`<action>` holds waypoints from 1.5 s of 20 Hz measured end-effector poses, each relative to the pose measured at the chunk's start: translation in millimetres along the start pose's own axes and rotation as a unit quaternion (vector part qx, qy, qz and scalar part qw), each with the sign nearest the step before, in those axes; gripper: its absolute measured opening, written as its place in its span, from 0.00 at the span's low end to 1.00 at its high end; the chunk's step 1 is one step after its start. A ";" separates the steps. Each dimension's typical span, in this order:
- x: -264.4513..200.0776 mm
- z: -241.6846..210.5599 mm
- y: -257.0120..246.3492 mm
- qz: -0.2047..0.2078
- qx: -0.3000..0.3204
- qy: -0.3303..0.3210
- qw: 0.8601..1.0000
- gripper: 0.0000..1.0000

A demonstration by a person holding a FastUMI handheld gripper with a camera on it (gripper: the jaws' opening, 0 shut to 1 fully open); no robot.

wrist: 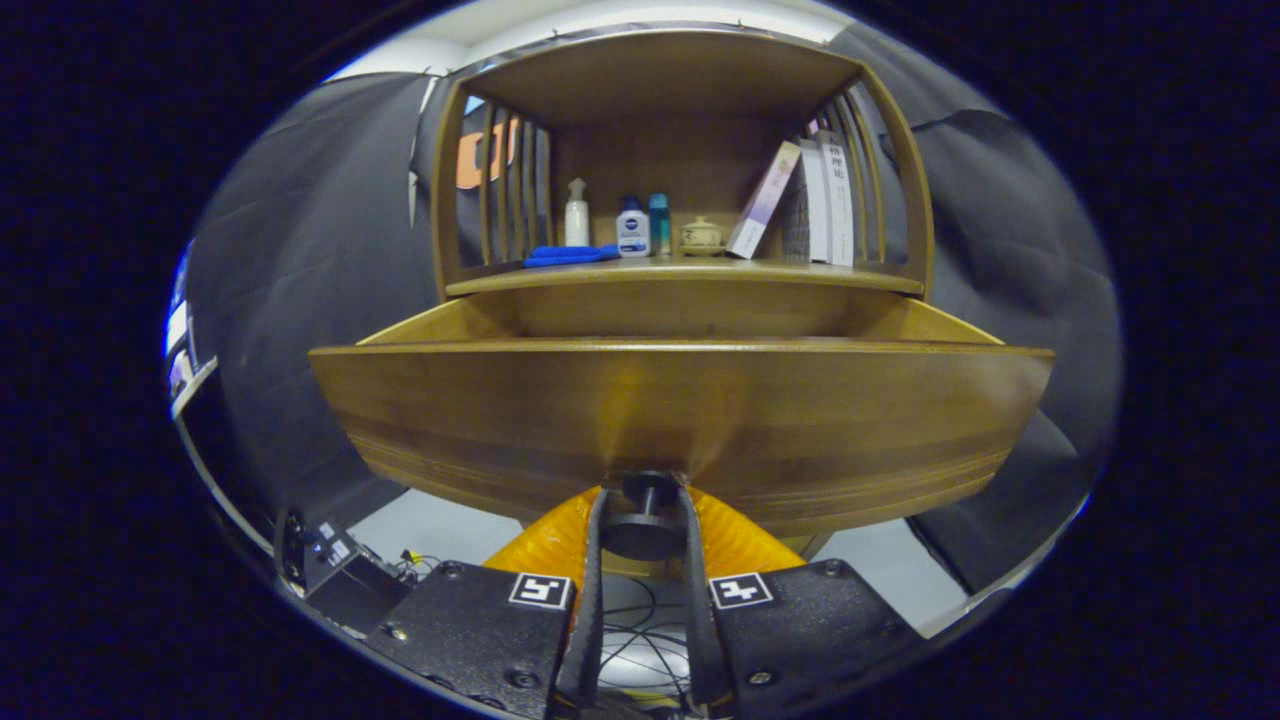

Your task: Pull open the drawer, take out the items inside it, and place them on the countertop above the cabinet.

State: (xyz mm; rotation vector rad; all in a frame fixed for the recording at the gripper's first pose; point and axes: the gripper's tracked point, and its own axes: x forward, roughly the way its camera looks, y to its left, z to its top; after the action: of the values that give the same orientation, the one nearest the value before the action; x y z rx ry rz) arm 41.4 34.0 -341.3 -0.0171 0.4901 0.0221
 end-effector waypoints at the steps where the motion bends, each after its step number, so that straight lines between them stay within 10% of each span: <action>1: -6.2 -4.6 0.8 0.006 0.004 0.006 1.000 0.37; 12: -28.7 -19.4 -1.0 0.018 -0.032 0.043 0.998 0.38; 20: -84.7 69.6 38.5 0.095 -0.078 -0.010 0.992 0.69; 30: -8.7 105.2 -1.1 0.086 -0.084 0.123 0.985 0.78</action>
State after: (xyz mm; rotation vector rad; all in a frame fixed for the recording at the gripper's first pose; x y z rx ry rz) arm 83.2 35.0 -244.4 -0.1437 0.7349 0.2320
